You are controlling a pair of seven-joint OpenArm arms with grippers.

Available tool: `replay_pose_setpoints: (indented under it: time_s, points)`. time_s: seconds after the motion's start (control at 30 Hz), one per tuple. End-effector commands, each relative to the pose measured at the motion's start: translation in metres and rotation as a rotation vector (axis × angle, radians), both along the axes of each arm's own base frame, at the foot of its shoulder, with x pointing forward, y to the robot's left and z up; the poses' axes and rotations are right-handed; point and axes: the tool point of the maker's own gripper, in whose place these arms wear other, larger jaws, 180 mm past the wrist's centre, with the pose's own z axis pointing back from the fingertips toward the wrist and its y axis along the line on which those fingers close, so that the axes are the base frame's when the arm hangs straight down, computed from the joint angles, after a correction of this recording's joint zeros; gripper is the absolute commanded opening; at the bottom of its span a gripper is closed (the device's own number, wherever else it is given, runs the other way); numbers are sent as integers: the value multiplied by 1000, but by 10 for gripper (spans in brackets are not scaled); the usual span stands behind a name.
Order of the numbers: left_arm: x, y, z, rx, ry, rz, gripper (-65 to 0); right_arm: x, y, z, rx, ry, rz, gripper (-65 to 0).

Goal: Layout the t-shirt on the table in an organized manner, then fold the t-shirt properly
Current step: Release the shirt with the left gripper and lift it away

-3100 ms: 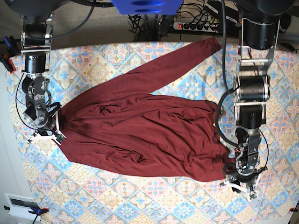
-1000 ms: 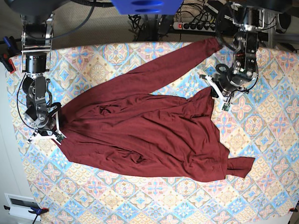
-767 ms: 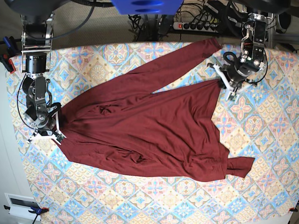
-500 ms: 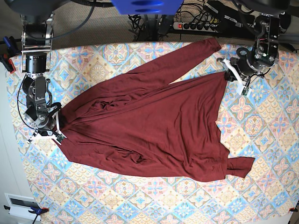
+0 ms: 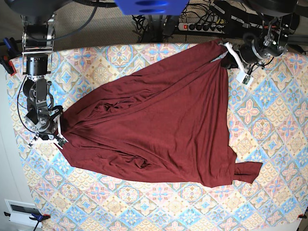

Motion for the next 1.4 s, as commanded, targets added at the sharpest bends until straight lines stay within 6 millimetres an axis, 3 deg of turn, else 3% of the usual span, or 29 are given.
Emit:
replay_pose_setpoints:
  time_s: [0.0,0.13,0.33,0.53,0.83,0.97,1.1,1.37]
  points:
    - [-1,-3,5,-10,-7,-30,-650,13,-9,22,-17,-56,-6,-650]
    - [-5,-2,5,3,3,-69,-650,9,-15,21,-31,-44,-17,-650]
    - [0,7,7,34,-6,-78,-650,-23,-44,6,-45,6,-102,-650]
    - [8,32,6,151,-42,-65,-650,-28,-65,15,-57,-8,-147,-650]
    - [6,48,2,254,-41,-86,-650,-43,-80,11,-95,30,-162,-650]
    - [3,58,-1,315,-39,-101,-650,-48,-94,18,-212,54,-151,-650]
    - [6,67,-1,365,-54,-99,-650,-42,-92,30,-258,30,-125,-650]
    - [21,87,16,375,-114,-15,-629,-48,-83,30,-268,21,-96,-650]
